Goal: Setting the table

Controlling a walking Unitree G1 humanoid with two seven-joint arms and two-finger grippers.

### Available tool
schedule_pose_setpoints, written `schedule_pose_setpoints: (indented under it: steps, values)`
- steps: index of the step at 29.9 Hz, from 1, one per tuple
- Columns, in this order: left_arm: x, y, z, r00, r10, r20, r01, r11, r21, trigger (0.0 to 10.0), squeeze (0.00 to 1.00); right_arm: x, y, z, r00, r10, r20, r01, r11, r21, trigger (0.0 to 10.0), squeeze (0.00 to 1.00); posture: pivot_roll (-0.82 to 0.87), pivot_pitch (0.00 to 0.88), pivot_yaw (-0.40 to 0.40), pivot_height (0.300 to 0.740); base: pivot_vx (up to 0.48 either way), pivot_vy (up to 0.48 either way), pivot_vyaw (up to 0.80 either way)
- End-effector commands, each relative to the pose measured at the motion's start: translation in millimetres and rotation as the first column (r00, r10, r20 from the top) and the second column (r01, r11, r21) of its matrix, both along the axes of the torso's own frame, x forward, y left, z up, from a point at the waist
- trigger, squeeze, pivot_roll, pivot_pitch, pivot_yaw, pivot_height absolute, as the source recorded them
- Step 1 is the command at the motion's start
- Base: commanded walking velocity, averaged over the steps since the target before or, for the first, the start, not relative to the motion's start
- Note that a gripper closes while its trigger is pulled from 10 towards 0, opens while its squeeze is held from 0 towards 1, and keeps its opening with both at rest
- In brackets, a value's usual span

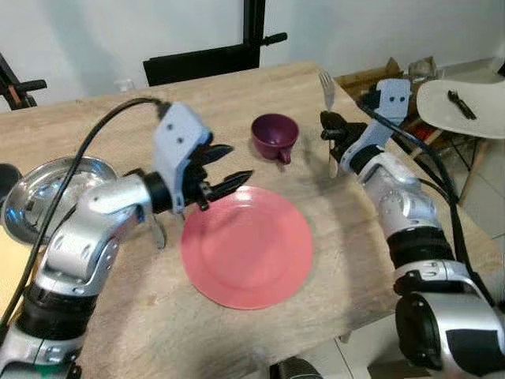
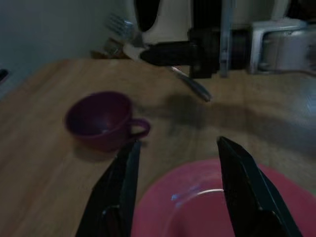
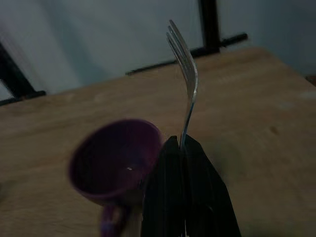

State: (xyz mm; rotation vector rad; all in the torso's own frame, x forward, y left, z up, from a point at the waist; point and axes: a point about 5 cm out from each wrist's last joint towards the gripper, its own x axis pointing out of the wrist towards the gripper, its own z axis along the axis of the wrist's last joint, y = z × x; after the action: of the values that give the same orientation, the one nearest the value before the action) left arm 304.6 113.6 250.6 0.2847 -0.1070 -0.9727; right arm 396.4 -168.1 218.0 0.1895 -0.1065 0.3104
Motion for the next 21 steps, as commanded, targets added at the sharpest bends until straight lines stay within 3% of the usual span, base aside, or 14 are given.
schedule_pose_setpoints:
  steps: [1, 5, 7, 13, 18, 20, 21]
  values:
    - [1.0, -8.1, -6, 0.998, -0.054, -0.037, 0.054, 0.998, 0.008, 10.0, 0.00, -2.3, -8.5, -12, 0.999, -0.046, -0.029, 0.045, 0.999, -0.029, 10.0, 0.00, -0.17, 0.097, 0.090, 0.740, 0.000, 0.000, 0.00]
    - [4.8, -14.3, -7, 0.998, -0.054, -0.027, 0.055, 0.998, 0.027, 10.0, 0.00, -4.7, -18.0, -18, 0.995, -0.090, -0.043, 0.088, 0.995, -0.053, 10.0, 0.00, -0.18, 0.099, 0.098, 0.740, 0.000, 0.000, 0.00]
    - [5.7, -13.8, -8, 0.999, -0.044, -0.030, 0.044, 0.999, 0.029, 10.0, 0.00, -7.2, -21.5, -28, 0.992, -0.076, -0.099, 0.072, 0.996, -0.043, 10.0, 0.00, -0.18, 0.102, 0.103, 0.740, 0.000, 0.000, 0.00]
    - [5.9, -10.7, -11, 0.999, -0.028, -0.034, 0.029, 0.999, 0.037, 10.0, 0.00, -8.4, -12.4, -44, 0.986, -0.035, -0.165, 0.031, 0.999, -0.031, 10.0, 0.00, -0.17, 0.107, 0.093, 0.740, 0.000, 0.000, 0.00]
    - [4.3, -7.5, -14, 0.999, -0.014, -0.041, 0.016, 0.999, 0.041, 10.0, 0.00, -7.5, -5.7, -45, 0.986, -0.013, -0.165, 0.007, 0.999, -0.039, 10.0, 0.00, -0.16, 0.108, 0.088, 0.740, 0.000, 0.000, 0.00]
    - [4.4, -6.9, -15, 0.999, -0.006, -0.044, 0.008, 0.999, 0.039, 10.0, 0.00, -7.3, -6.1, -45, 0.985, -0.016, -0.171, 0.009, 0.999, -0.040, 10.0, 0.70, -0.16, 0.109, 0.086, 0.740, 0.000, 0.000, 0.00]
    - [4.4, -7.3, -16, 0.999, -0.004, -0.044, 0.006, 0.999, 0.038, 10.0, 0.00, -7.8, -6.3, -46, 0.985, -0.014, -0.174, 0.007, 0.999, -0.039, 10.0, 1.00, -0.16, 0.109, 0.085, 0.740, 0.000, 0.000, 0.00]
